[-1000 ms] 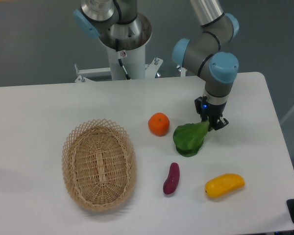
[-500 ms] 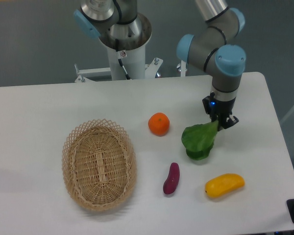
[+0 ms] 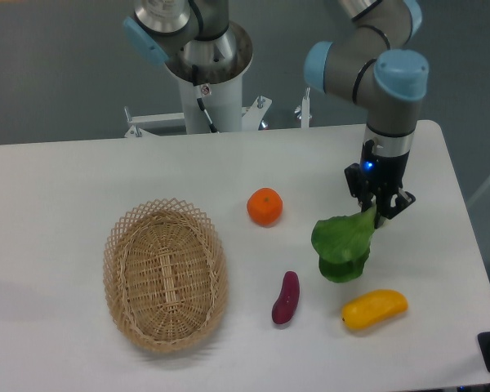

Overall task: Pick up the green vegetable from the table
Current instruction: 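Lift the gripped bok choy up off the table, then hold the bok choy raised above the table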

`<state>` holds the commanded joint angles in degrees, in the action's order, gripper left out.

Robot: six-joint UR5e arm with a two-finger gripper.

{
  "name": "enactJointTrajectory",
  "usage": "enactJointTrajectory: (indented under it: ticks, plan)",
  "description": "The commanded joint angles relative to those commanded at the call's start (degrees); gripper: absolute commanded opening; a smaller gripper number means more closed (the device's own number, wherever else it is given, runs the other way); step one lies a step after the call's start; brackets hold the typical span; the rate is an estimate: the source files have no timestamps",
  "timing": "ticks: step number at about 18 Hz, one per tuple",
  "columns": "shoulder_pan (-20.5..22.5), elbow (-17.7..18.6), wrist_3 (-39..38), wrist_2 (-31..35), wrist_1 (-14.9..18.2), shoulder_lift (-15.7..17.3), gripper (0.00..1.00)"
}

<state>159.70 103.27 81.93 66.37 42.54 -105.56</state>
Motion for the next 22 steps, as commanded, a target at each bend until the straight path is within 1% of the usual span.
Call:
enactJointTrajectory:
  ticks: [1, 2, 5, 22]
  plan:
    - [-0.61, 0.0, -1.33, -1.23, 0.0, 1.22, 0.34]
    - [-0.97, 0.09, -2.56, -1.85, 0.09, 1.76, 0.34]
    - [-2.11, -0.09, -6.25, -2.3, 0.0, 2.29, 0.34]
    - [-1.94, -0.97, -6.44, -2.65, 0.0, 2.47, 0.34]
